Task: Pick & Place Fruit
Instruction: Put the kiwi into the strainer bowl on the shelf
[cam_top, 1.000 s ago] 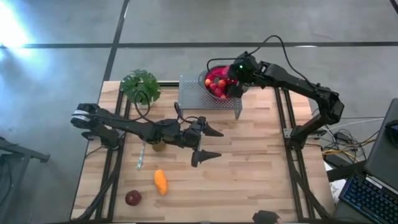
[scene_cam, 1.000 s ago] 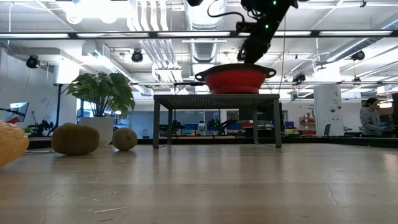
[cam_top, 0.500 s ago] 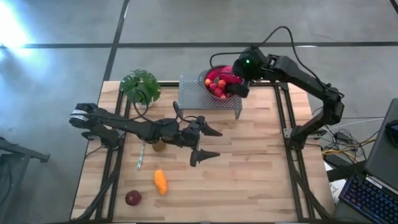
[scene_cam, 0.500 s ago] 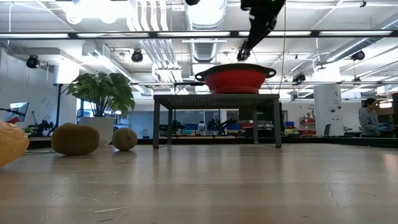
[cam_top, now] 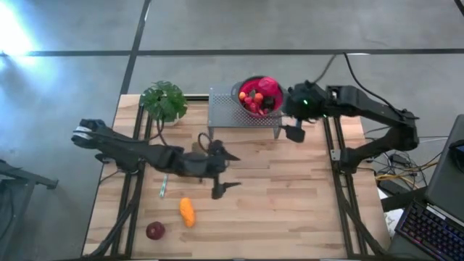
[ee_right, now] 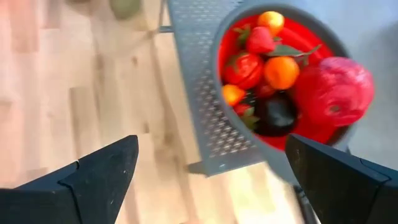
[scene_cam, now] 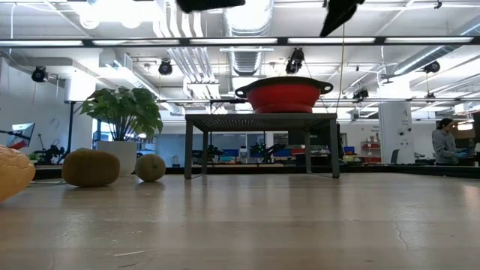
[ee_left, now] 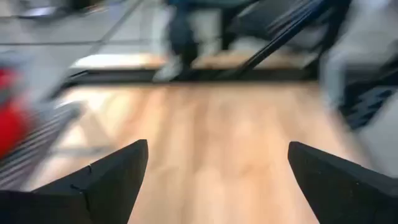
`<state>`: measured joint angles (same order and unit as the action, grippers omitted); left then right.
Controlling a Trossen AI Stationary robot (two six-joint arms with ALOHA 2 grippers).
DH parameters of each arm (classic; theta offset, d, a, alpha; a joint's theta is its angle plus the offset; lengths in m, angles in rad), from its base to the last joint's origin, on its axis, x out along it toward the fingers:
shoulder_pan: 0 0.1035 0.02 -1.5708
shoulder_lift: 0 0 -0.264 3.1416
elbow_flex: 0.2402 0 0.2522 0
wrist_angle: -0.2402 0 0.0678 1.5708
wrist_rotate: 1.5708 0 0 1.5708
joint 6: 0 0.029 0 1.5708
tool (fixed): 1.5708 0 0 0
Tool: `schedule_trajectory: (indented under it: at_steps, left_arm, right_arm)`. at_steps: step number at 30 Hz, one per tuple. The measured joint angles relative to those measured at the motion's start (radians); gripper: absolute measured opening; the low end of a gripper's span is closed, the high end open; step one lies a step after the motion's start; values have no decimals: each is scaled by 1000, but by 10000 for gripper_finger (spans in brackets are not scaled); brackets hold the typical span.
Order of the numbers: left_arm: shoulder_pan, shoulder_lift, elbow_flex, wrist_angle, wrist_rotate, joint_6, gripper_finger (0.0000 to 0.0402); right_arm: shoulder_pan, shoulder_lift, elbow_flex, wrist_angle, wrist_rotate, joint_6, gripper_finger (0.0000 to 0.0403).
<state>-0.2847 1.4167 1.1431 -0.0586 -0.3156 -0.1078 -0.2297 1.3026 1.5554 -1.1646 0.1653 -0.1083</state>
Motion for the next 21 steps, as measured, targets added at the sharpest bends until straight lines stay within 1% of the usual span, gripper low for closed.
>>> schedule_trajectory:
  at_steps: [2, 3, 4, 6, 10, 14, 15, 17, 21]
  left_arm:
    - [-32, -29, 0, -112, -149, 6, 390]
    - [-45, -45, 0, -163, -201, 2, 390]
    - [-53, -59, 1, -212, -231, 1, 390]
    - [-61, -83, 1, -298, -246, -15, 390]
    - [-52, -115, 1, -466, -256, -126, 390]
    - [-19, -126, 1, -645, -325, -235, 390]
    - [-10, -126, 1, -685, -335, -222, 390]
    - [3, -124, 1, -762, -340, -129, 390]
    - [35, -108, 0, -862, -334, 29, 390]
  right_arm:
    - [29, -50, -53, 15, 1, 30, 400]
    - [41, -76, -82, 30, 1, 43, 400]
    - [53, -101, -113, 47, 2, 51, 400]
    - [71, -149, -173, 76, 2, 63, 400]
    - [84, -235, -288, 130, 2, 87, 400]
    - [84, -299, -384, 164, 5, 92, 400]
    - [84, -313, -405, 174, 5, 85, 400]
    - [84, -335, -439, 195, 5, 76, 400]
    - [83, -359, -481, 224, 5, 74, 400]
